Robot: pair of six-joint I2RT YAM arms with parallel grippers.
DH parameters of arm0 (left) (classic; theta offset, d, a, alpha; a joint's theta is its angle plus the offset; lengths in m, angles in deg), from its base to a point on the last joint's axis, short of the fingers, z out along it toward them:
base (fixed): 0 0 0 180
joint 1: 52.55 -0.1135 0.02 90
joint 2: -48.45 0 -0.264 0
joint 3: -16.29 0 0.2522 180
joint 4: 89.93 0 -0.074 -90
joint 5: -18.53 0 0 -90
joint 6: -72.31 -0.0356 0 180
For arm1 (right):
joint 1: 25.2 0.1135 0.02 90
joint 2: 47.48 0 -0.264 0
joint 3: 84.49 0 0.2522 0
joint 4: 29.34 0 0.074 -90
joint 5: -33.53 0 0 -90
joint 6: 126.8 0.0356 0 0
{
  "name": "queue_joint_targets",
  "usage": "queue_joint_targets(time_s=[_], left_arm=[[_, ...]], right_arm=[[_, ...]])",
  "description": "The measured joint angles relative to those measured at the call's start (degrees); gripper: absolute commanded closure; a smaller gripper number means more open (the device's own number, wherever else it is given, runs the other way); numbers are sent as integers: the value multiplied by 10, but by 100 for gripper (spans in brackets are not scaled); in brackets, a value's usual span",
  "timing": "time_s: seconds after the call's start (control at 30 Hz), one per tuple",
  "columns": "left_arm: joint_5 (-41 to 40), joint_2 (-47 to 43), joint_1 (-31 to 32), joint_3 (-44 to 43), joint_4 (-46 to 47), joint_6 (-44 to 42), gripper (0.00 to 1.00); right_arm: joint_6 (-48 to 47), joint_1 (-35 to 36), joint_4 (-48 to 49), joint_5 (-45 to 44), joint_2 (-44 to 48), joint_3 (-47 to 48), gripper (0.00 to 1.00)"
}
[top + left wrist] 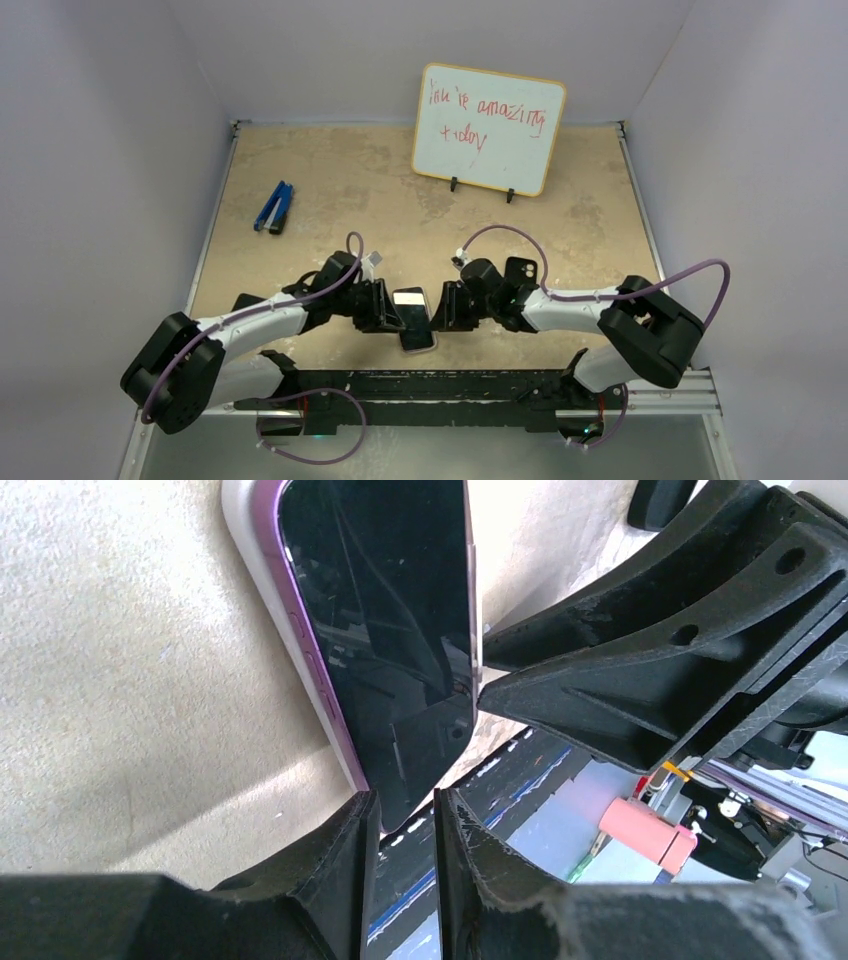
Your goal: Put the phone into the phone case
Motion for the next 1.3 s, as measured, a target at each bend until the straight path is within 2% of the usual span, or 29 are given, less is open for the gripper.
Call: queue_joint_targets(time_s=[0.57,0.9,1.03,1.13,1.27,1.3], left_arm=[[-22,35,36,0,-5,10,71],[-36,52,56,-1,10,31,96],[-47,55,71,-1,19,44,99],[-52,63,80,-2,27,57,93],[-61,68,86,-10,17,61,75],[-66,66,88,-13,10,61,73]], right_arm=[[0,1,28,25,0,-18,67],[2,5,36,27,-1,-22,76],[8,5,54,27,-1,-34,76],[18,5,69,28,0,-42,76],[30,5,84,27,2,-51,73],[32,5,86,25,4,-53,72]])
